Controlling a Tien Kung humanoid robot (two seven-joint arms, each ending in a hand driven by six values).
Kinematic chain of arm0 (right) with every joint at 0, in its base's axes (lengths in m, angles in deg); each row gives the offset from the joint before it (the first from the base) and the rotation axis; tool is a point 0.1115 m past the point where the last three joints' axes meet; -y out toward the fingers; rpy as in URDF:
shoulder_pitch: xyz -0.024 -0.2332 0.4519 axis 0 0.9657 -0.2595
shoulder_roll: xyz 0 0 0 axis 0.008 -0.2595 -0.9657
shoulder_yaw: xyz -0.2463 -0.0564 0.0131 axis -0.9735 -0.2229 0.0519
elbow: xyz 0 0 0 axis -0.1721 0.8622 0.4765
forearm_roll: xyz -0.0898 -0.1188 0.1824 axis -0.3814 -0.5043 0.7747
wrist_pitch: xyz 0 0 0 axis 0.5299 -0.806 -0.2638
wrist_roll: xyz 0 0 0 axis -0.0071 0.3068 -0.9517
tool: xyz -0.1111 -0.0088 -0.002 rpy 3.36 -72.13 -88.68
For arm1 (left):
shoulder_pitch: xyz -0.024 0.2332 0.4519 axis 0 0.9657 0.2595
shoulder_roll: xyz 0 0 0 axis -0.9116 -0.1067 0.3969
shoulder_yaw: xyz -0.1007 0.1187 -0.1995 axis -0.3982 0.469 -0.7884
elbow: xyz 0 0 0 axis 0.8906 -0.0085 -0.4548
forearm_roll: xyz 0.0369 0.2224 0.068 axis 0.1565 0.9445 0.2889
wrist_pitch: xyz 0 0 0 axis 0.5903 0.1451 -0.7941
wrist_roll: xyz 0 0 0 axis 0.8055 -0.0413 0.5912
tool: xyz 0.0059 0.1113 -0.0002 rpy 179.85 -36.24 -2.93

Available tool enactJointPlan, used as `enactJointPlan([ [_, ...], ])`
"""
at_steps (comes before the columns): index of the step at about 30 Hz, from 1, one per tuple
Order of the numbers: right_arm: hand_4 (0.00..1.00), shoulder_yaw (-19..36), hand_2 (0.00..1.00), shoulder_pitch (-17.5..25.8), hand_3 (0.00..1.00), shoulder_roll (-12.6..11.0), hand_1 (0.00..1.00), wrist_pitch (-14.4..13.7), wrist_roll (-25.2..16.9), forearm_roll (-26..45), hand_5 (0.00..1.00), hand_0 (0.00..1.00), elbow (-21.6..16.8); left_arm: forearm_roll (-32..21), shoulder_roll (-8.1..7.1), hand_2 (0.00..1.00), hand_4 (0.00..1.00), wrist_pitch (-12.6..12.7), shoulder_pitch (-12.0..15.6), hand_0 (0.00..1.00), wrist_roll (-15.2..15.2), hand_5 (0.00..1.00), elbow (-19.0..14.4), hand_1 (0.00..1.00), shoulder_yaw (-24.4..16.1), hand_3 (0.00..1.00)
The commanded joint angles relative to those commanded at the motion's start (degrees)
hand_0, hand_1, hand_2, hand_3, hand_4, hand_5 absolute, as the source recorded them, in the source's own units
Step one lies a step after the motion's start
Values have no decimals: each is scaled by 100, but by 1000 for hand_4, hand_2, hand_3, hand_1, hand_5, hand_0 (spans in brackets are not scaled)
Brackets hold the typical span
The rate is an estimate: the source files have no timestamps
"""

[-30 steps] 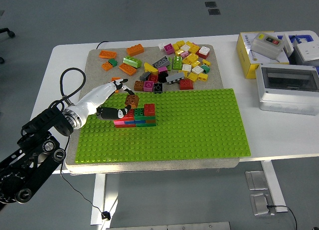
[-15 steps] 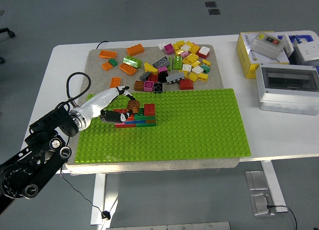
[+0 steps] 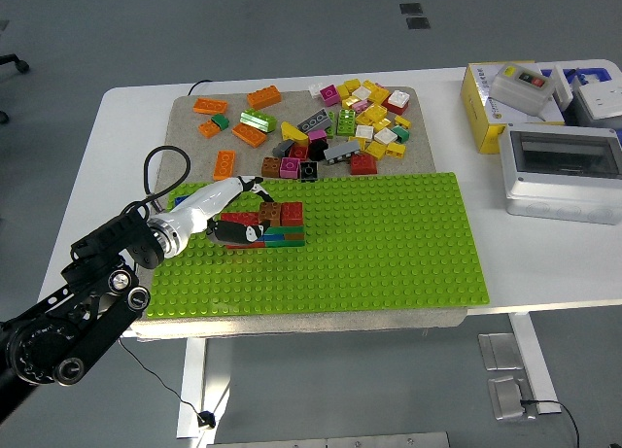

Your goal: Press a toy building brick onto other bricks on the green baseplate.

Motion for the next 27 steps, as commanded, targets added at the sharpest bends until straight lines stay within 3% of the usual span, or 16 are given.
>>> enactJointPlan([
  [27, 611, -90, 413, -8, 743, 9, 641, -3, -23, 89, 998, 705, 0, -83, 95, 960, 636, 155, -61, 998, -158, 269, 318, 988, 89, 573],
])
